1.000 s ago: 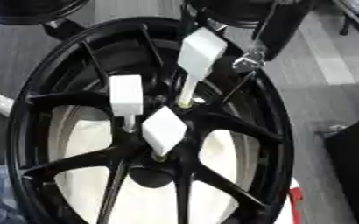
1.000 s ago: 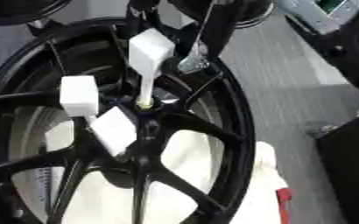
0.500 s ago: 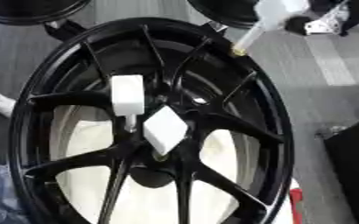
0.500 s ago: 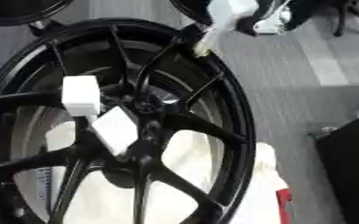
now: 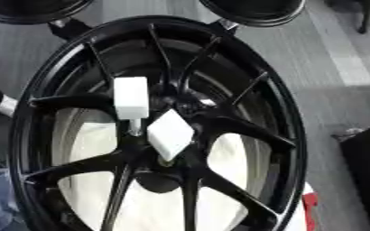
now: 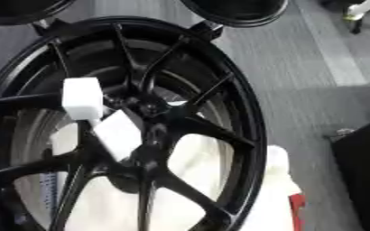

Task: Pull the pin out of the wheel hub.

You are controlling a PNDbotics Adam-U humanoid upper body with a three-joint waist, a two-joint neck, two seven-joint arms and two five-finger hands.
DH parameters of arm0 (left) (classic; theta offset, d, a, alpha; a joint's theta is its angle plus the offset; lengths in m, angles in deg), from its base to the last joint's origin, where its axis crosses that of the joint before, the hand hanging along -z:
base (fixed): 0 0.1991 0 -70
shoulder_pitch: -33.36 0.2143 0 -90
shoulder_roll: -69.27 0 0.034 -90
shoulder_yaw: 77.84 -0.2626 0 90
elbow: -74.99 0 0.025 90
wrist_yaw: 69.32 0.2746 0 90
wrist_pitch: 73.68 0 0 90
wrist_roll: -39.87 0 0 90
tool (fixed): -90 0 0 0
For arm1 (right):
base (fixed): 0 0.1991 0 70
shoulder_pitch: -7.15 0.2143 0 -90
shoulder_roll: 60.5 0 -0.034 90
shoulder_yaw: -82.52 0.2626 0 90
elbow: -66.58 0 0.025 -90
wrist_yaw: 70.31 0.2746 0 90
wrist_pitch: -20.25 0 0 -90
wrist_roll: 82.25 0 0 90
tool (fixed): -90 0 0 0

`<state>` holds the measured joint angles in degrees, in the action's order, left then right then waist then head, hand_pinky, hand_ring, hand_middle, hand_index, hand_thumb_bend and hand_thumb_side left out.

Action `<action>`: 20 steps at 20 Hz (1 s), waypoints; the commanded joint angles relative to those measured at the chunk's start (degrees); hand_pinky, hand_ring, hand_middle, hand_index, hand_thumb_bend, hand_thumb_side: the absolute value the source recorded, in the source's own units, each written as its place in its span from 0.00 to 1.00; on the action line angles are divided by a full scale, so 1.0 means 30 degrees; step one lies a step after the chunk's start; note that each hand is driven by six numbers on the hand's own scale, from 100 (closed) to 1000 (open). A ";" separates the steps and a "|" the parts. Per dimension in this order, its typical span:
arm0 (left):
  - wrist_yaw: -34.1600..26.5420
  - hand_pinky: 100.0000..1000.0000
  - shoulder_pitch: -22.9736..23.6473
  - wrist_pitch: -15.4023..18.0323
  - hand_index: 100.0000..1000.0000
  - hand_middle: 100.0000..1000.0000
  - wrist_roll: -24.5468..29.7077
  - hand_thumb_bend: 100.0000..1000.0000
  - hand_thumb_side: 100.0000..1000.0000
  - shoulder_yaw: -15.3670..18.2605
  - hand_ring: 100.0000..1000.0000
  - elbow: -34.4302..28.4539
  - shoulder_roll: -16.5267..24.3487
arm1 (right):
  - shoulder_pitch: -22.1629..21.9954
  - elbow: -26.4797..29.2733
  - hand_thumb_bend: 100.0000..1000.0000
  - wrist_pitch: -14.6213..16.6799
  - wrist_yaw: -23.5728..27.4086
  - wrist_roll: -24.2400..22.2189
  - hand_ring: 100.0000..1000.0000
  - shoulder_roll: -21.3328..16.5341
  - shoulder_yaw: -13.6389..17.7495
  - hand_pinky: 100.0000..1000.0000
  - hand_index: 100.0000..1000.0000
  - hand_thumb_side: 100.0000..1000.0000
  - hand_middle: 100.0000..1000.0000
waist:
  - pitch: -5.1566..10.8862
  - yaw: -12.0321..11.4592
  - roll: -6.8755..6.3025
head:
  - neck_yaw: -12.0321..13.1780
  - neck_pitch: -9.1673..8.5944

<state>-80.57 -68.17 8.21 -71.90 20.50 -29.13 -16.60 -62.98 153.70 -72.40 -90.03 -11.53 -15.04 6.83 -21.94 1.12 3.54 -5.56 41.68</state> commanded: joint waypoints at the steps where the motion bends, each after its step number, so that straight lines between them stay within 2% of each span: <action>1: 0.0070 0.76 -0.0049 0.0030 0.81 0.63 -0.0088 0.00 0.88 0.0203 0.75 -0.0413 0.0297 | 0.0020 -0.0643 0.22 -0.0820 -0.1658 -0.0043 0.94 -0.0339 0.0919 0.93 0.86 0.12 0.91 | 0.0315 0.0047 -0.0043 | 0.0049 -0.0226; 5: 0.0082 0.76 -0.0059 0.0020 0.82 0.63 -0.0069 0.00 0.88 0.0188 0.75 -0.0435 0.0297 | 0.0265 -0.0123 0.15 -0.0927 -0.1960 -0.0075 0.93 -0.0146 0.1082 0.92 0.87 0.14 0.91 | 0.0330 0.0054 -0.0113 | 0.0007 -0.0264; 10: 0.0080 0.76 -0.0057 0.0013 0.81 0.63 -0.0041 0.00 0.88 0.0172 0.75 -0.0433 0.0282 | 0.0691 0.1515 0.17 -0.0656 -0.1913 0.0637 0.89 -0.0080 0.0839 0.91 0.84 0.08 0.85 | 0.0368 0.0023 -0.0128 | -0.0035 -0.0280; 11: 0.0077 0.76 -0.0070 0.0012 0.81 0.63 -0.0024 0.00 0.88 0.0154 0.75 -0.0432 0.0278 | 0.0793 0.1974 0.20 -0.0569 -0.1931 0.0698 0.88 -0.0102 0.0685 0.91 0.83 0.05 0.84 | 0.0384 0.0012 -0.0125 | -0.0060 -0.0270; 12: 0.0076 0.76 -0.0081 0.0012 0.81 0.63 -0.0002 0.00 0.88 0.0135 0.75 -0.0431 0.0276 | 0.0903 0.2460 0.21 -0.0465 -0.1973 0.0738 0.85 -0.0125 0.0505 0.91 0.82 0.11 0.81 | 0.0399 0.0005 -0.0124 | -0.0077 -0.0270; 13: 0.0074 0.76 -0.0095 0.0010 0.81 0.63 0.0022 0.00 0.88 0.0115 0.75 -0.0428 0.0275 | 0.1030 0.2984 0.18 -0.0354 -0.1991 0.0757 0.84 -0.0141 0.0287 0.90 0.81 0.04 0.79 | 0.0415 -0.0012 -0.0122 | -0.0098 -0.0285; 16: 0.0075 0.76 -0.0163 0.0007 0.81 0.63 0.0099 0.00 0.88 0.0053 0.75 -0.0424 0.0270 | 0.1400 0.4572 0.18 -0.0080 -0.1737 0.0517 0.82 -0.0232 -0.0567 0.90 0.79 0.00 0.76 | 0.0449 -0.0082 -0.0109 | -0.0190 -0.0315; 20: 0.0074 0.76 -0.0216 -0.0002 0.81 0.63 0.0191 0.00 0.88 -0.0018 0.75 -0.0410 0.0257 | 0.1956 0.6624 0.11 0.0432 -0.0820 -0.0175 0.80 -0.0429 -0.1801 0.90 0.77 0.04 0.74 | 0.0475 -0.0189 -0.0093 | -0.0283 -0.0312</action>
<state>-80.57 -68.31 8.09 -71.58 20.44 -29.16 -16.62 -57.87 171.19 -71.59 -93.53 -11.56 -13.79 1.70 -21.86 0.56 3.29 -6.23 41.43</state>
